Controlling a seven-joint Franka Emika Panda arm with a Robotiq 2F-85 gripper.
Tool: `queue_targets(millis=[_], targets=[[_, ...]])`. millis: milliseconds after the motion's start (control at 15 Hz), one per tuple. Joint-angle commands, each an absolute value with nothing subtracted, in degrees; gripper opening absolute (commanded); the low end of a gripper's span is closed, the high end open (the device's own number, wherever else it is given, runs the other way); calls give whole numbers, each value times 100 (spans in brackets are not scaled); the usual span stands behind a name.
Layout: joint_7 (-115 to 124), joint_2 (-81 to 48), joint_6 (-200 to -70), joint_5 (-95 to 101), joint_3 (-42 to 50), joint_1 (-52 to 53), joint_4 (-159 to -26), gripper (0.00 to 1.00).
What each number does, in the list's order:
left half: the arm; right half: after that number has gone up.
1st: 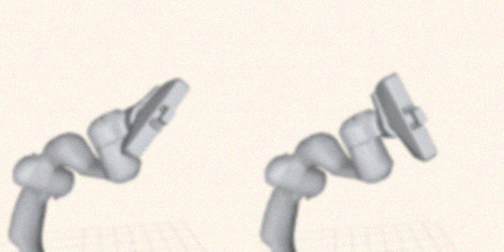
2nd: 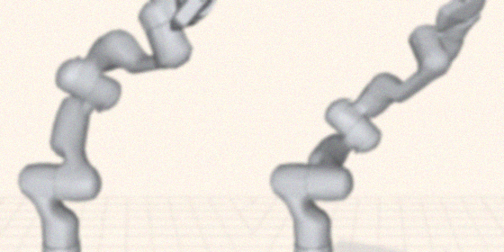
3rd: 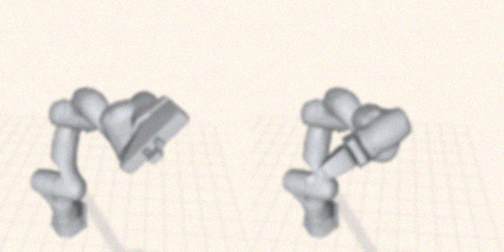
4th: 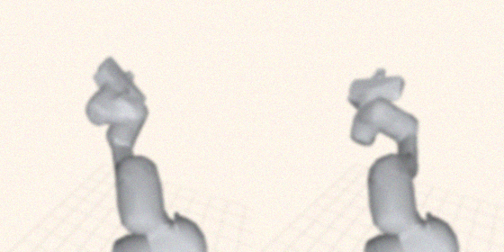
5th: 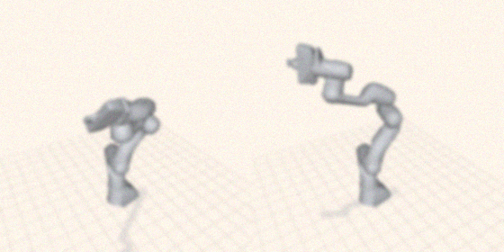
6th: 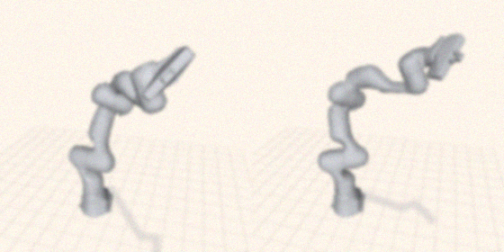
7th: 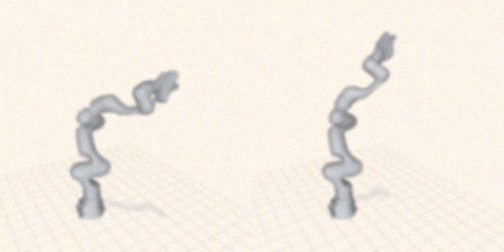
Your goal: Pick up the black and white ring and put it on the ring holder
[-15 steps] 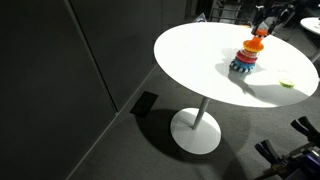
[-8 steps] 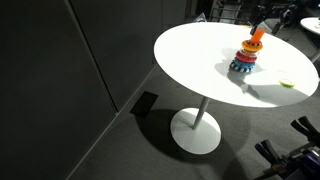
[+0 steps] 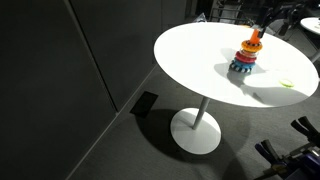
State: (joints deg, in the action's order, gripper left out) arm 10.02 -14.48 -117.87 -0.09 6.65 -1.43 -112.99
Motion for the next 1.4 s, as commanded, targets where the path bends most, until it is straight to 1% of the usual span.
queue_targets(millis=[0,867,1067,1133,1333], targets=[[632,-965,-11382,46,592,-254,-11586,100],[753,255,-11349,277,606,-340,-12419,100],[853,379,-11355,371,592,-351,-12496,100],[748,158,-11310,233,588,-346,-12322,100],[753,221,-11310,248,588,-351,-12366,100]])
